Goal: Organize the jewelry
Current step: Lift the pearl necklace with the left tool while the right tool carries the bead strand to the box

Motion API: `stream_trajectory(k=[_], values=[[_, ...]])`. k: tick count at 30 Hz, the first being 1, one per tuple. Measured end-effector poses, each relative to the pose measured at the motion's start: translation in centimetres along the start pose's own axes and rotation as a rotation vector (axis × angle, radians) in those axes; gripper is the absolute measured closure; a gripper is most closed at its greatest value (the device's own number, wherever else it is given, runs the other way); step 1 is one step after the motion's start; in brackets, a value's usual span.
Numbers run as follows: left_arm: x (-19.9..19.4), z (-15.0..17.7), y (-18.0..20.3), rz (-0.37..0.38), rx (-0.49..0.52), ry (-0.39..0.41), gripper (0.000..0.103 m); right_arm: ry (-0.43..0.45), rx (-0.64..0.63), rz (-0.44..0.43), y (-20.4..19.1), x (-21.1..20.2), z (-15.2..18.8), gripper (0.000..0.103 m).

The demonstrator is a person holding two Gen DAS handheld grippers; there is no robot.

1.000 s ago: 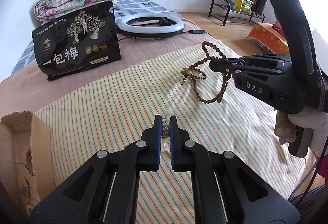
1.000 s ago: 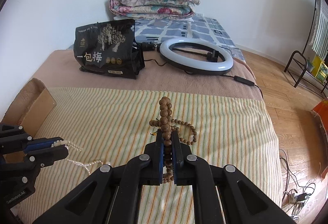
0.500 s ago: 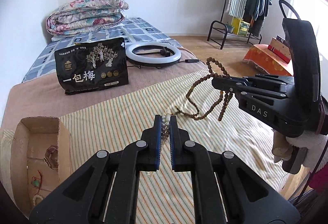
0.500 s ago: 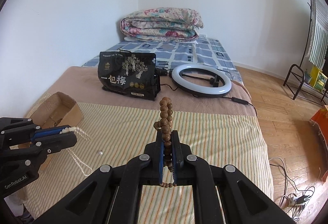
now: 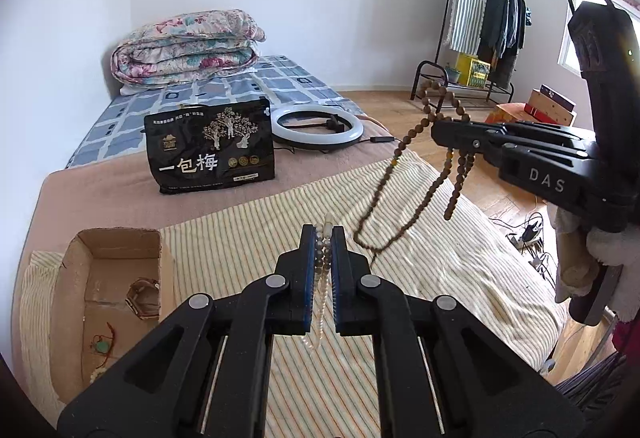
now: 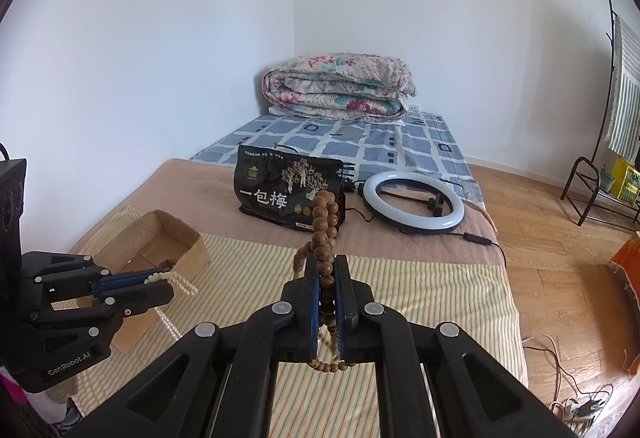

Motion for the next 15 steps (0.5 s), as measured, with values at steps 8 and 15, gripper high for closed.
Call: stream_trajectory(k=[8,15], values=[[-3.5,-0.6,-3.3,-0.029,-0.040,0.047,0.098,0.047,-0.029,-0.039,-2.7,-2.1,-3.1,0.099],[-6.7,-1.0,-6.6,-0.090,-0.054,0.102,0.098,0.078,-0.073,-0.088,-6.4,-2.7,-5.4,0.099]])
Point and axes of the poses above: each gripper's, at about its wrist camera, not at the fingertips, and x roughly the way its jaws point, y to its right, z to its underside, the point moved 6 cm from there along x, roughly the way its jaws point, and after that the axes turned 6 degrees about -x, right-handed, at the moved point
